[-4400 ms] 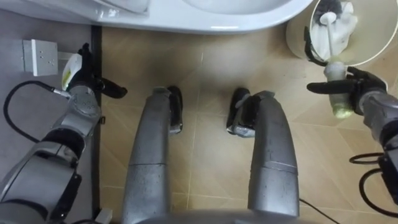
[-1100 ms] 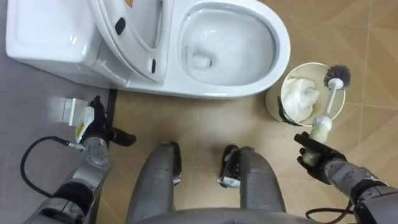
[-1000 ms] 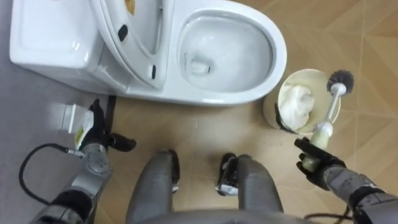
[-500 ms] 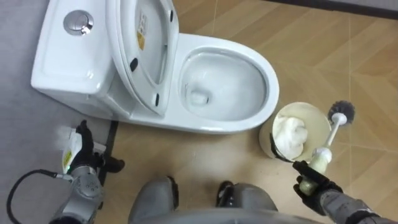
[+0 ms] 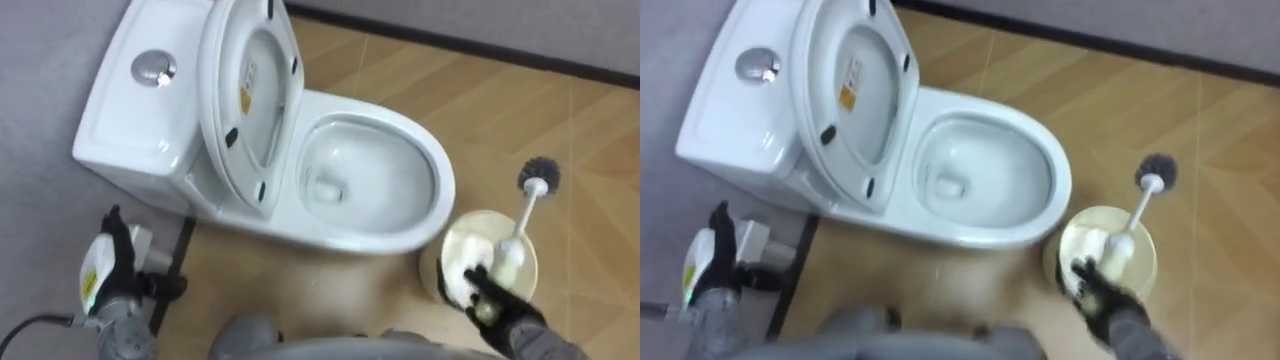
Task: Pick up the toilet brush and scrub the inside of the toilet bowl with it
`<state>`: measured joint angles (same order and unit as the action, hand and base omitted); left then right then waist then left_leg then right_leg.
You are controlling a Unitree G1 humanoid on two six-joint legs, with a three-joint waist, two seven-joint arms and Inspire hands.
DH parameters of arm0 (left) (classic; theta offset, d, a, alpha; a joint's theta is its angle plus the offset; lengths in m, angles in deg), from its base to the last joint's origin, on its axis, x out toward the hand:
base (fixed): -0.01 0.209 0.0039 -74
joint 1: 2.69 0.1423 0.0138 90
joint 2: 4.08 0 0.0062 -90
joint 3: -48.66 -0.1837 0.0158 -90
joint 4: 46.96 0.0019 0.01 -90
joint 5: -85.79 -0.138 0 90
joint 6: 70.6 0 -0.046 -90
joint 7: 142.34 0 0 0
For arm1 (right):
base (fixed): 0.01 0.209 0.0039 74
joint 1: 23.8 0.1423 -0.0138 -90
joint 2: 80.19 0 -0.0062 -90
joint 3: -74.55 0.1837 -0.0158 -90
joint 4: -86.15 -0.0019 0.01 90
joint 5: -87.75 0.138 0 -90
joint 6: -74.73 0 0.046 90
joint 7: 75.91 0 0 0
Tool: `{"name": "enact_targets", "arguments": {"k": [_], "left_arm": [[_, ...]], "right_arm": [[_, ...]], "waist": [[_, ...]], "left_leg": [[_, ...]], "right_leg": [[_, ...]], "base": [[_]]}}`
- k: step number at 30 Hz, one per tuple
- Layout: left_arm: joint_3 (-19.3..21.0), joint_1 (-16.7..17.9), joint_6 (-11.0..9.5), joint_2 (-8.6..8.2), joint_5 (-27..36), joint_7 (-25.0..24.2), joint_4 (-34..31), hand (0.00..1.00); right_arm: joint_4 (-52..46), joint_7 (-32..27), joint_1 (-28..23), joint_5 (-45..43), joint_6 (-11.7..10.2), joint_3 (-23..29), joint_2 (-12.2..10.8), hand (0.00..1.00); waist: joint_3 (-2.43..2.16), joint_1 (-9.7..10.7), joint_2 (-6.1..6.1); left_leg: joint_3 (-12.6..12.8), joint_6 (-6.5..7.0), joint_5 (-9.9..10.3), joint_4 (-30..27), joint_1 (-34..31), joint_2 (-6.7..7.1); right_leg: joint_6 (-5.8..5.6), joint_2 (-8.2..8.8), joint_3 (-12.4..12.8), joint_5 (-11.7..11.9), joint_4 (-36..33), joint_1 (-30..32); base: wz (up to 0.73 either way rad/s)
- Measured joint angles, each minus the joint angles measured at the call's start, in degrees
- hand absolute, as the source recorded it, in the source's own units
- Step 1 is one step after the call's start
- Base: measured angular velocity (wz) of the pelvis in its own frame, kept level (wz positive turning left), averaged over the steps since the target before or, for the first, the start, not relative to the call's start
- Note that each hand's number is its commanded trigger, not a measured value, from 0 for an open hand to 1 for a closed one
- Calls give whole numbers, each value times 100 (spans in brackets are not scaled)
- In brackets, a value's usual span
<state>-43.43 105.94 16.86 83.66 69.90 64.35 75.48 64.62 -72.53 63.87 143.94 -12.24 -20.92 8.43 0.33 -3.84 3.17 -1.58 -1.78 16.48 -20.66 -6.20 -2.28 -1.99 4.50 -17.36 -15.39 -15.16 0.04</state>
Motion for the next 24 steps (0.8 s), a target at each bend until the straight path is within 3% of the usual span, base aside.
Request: {"name": "enact_targets", "arguments": {"k": [4, 13, 19, 24], "left_arm": [[211, 192, -23, -54, -275, 48, -268, 0], [417, 566, -151, -206, -1661, 477, -1283, 0], [416, 629, -211, -199, -1997, 660, -1843, 0], [417, 681, -317, -195, -2239, 781, -2445, 0]], "right_arm": [[5, 0, -10, -472, -35, 0, -4, 100], [66, 108, -41, -950, -98, -2, -205, 100], [59, 90, -43, -947, -262, -55, -202, 100], [72, 111, -55, -978, -319, -233, -202, 100]], "waist": [[-32, -145, 43], [-14, -421, 28], [-21, -456, 0], [-10, -481, -26]], "left_leg": [[-28, -7, -4, 39, 109, -7], [-248, -24, -13, 226, 383, 5], [-399, -53, -30, 341, 397, 10], [-715, -52, -32, 363, 460, 34]], "right_leg": [[6, -34, -12, 7, 135, -151], [9, -103, -39, 66, 460, -517], [10, -123, -14, 67, 463, -519], [28, -148, 9, 78, 463, -565]], "base": [[0], [4], [10], [2]]}}
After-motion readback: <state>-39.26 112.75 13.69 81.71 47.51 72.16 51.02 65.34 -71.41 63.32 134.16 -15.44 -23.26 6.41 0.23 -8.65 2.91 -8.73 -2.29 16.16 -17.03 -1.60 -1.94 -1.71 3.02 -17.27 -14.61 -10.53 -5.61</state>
